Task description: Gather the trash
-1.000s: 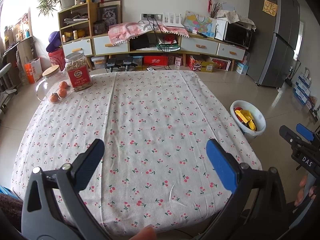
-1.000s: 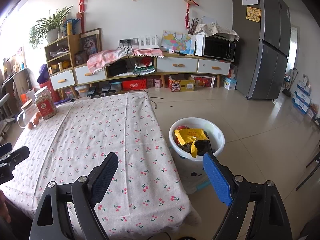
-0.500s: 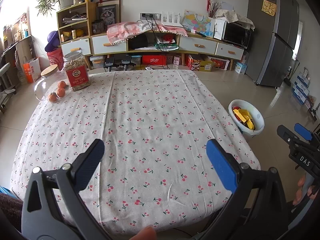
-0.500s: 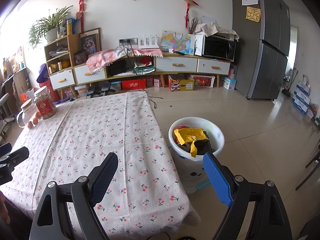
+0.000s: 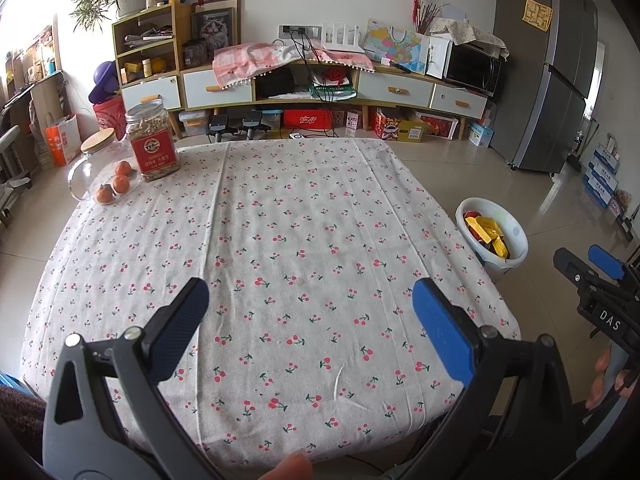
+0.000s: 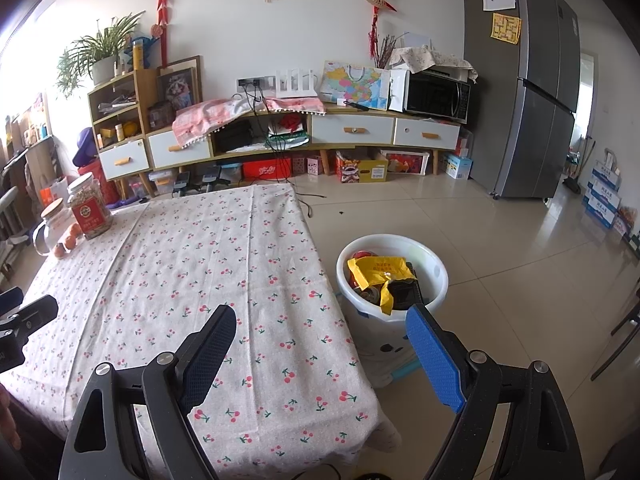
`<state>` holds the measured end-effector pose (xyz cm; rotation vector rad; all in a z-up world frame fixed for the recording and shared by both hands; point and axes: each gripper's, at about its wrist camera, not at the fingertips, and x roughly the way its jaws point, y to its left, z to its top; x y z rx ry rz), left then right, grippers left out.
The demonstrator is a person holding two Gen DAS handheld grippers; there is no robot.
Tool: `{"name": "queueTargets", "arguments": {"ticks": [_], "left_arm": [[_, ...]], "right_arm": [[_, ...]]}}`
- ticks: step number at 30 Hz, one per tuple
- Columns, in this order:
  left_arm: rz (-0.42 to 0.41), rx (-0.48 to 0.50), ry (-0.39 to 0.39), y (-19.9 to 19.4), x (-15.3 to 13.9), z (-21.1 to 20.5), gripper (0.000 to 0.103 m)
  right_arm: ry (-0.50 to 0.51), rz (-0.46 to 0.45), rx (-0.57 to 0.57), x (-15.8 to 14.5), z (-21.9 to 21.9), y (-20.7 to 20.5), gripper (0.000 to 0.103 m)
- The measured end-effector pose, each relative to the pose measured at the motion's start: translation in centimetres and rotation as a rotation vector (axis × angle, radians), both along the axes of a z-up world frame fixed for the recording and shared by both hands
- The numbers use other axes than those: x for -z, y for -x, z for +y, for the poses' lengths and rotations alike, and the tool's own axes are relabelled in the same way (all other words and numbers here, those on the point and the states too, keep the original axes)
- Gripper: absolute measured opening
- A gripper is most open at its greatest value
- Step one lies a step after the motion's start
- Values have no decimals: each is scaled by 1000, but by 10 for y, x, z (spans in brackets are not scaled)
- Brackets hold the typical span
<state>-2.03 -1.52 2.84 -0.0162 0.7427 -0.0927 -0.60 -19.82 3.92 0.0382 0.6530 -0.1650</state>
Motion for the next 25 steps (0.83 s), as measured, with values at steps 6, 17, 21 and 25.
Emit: {"name": "queueTargets", "arguments": {"ticks": [6,17,21,25], "left_arm": [[-1,1,0,-1,0,1,101],[2,3,0,-1,1,-1,101],[15,13,1,-3,4,-5,101],[29,30,-6,-6,7,-10,101]], "right_arm": [[0,-1,-1,0,0,0,88],[0,3,0,1,0,-1,88],[0,6,-5,3,1,-4,88],[-4,9,-8,7,-1,-7,88]]}}
